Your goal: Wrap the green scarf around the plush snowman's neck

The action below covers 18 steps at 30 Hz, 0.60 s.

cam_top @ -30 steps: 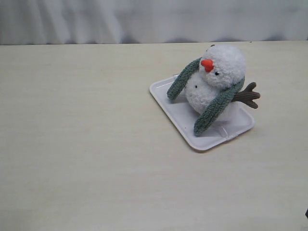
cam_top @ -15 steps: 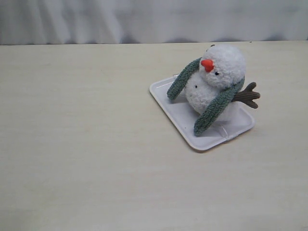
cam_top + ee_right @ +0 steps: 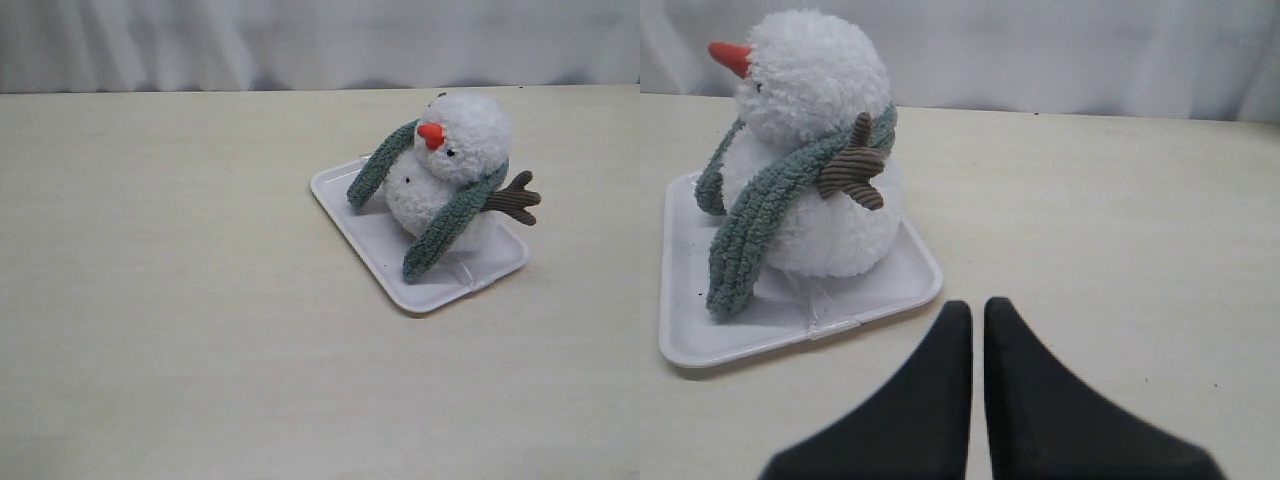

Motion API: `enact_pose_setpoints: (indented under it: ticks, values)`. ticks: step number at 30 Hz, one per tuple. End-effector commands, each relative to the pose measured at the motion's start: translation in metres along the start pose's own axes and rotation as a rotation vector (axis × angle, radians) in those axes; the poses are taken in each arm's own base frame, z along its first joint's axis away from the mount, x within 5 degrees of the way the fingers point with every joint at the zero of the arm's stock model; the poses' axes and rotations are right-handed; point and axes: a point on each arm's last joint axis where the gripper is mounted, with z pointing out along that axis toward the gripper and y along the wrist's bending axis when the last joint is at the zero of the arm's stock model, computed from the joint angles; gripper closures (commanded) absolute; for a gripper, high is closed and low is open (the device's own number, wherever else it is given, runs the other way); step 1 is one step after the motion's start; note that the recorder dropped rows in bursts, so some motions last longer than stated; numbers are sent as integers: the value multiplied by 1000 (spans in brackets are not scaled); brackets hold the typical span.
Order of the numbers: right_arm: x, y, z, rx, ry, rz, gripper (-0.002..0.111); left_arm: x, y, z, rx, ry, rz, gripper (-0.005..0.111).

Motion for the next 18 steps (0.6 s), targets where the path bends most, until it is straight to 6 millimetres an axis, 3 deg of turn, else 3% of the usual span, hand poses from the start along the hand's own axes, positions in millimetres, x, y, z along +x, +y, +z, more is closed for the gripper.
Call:
enact_pose_setpoints:
  ticks: [1, 18]
  values:
    - [0, 0, 0, 8, -4, 10, 104, 0, 0, 0, -4, -13, -10, 107]
    - [0, 0, 0, 1, -4, 8, 104, 0, 0, 0, -4, -13, -10, 107]
